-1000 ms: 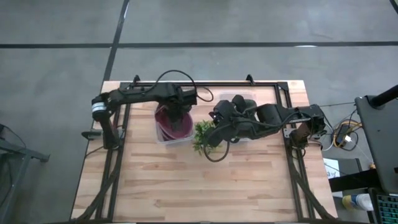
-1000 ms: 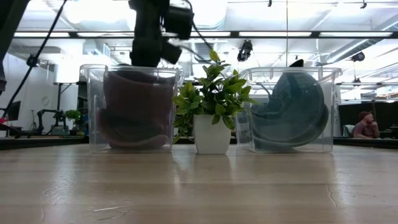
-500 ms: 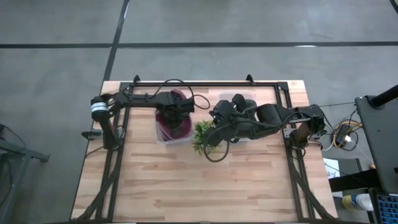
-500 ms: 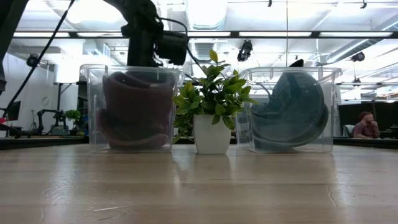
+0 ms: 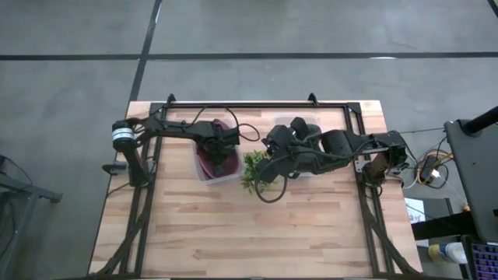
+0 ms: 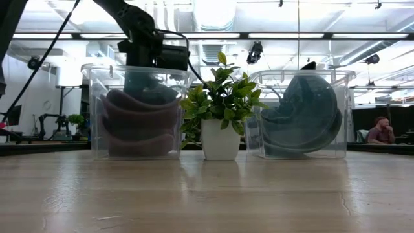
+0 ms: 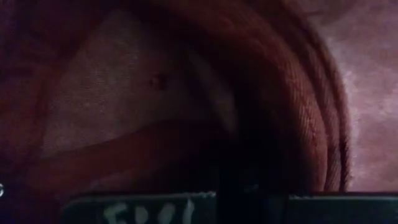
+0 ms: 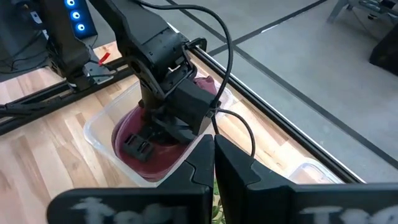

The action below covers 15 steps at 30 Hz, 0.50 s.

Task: Pick & Place hat
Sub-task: Put the red cap into the left transparent bin

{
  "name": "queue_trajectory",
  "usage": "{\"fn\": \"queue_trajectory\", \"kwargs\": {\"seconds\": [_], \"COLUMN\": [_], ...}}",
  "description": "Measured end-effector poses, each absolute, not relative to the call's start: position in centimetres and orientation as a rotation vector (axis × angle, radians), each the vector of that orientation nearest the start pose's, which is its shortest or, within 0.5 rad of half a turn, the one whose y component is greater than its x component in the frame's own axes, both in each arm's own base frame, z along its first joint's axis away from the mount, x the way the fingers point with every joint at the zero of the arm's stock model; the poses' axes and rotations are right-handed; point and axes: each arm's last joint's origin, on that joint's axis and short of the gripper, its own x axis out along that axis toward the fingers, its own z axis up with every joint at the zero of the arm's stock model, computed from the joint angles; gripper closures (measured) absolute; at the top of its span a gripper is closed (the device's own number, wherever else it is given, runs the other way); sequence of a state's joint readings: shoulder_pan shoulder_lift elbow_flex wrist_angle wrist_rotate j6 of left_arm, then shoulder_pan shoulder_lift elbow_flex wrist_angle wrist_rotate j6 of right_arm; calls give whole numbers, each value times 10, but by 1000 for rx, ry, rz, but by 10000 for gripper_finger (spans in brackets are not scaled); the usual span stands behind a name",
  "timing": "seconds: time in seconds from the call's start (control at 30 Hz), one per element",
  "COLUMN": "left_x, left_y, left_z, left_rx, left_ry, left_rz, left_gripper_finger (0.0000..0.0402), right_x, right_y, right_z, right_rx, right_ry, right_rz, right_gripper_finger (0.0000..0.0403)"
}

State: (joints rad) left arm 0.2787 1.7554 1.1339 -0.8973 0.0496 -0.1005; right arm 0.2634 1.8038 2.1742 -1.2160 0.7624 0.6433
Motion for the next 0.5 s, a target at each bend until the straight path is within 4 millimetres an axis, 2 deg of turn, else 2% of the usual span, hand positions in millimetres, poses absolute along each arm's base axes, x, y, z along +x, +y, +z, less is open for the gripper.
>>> {"fn": "queue_trajectory", "kwargs": {"seconds": [0.17, 0.27, 0.37, 0.5], "left_x": [294, 296, 298, 301], "left_y": [83, 83, 82, 84], "left_z": [168, 177, 196, 234], "left_rx": [-357, -374, -381, -379], "left_ry": [1492, 1482, 1444, 1363], "left_rz": [250, 266, 244, 247], "left_gripper_finger": [401, 401, 402, 402], "right_x": [340, 340, 340, 340], "right_y": [71, 71, 71, 70], "right_z": [439, 439, 439, 439], "right_rx": [183, 184, 185, 190], "right_ry": [554, 553, 552, 549], "right_rz": [-675, -676, -675, -679], "right_gripper_finger": [394, 394, 394, 394]}}
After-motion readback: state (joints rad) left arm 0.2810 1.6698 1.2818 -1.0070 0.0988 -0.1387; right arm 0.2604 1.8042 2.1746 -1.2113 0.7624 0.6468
